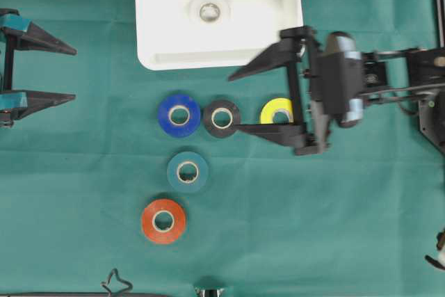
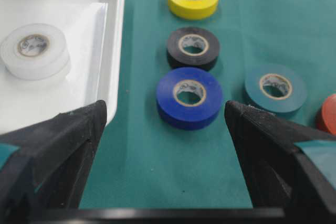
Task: Pick up the tape from a random location and place it into the white case.
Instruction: 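Move the right gripper over the blue tape roll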
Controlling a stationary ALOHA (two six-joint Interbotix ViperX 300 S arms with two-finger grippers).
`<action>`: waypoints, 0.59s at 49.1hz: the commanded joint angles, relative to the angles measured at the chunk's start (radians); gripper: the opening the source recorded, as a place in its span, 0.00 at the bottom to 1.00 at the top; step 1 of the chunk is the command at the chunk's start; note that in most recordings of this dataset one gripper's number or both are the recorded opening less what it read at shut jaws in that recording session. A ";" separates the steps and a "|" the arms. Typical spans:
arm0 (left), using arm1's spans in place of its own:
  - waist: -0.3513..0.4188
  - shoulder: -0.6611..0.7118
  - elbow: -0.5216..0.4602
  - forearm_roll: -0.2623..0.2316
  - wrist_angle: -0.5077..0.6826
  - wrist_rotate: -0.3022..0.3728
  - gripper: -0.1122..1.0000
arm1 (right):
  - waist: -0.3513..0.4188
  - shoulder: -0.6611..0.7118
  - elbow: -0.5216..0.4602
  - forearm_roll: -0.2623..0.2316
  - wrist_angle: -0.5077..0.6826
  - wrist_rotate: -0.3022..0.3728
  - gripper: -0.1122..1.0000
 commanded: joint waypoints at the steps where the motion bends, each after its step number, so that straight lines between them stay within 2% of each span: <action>1: -0.003 0.009 -0.012 -0.002 -0.008 0.000 0.96 | 0.006 0.055 -0.091 0.002 -0.009 -0.003 0.93; 18: -0.003 0.009 -0.011 -0.002 0.000 0.000 0.96 | 0.015 0.259 -0.350 -0.002 0.032 -0.011 0.93; 29: -0.003 0.009 -0.009 -0.003 0.009 0.000 0.96 | 0.021 0.322 -0.449 -0.002 0.115 -0.006 0.93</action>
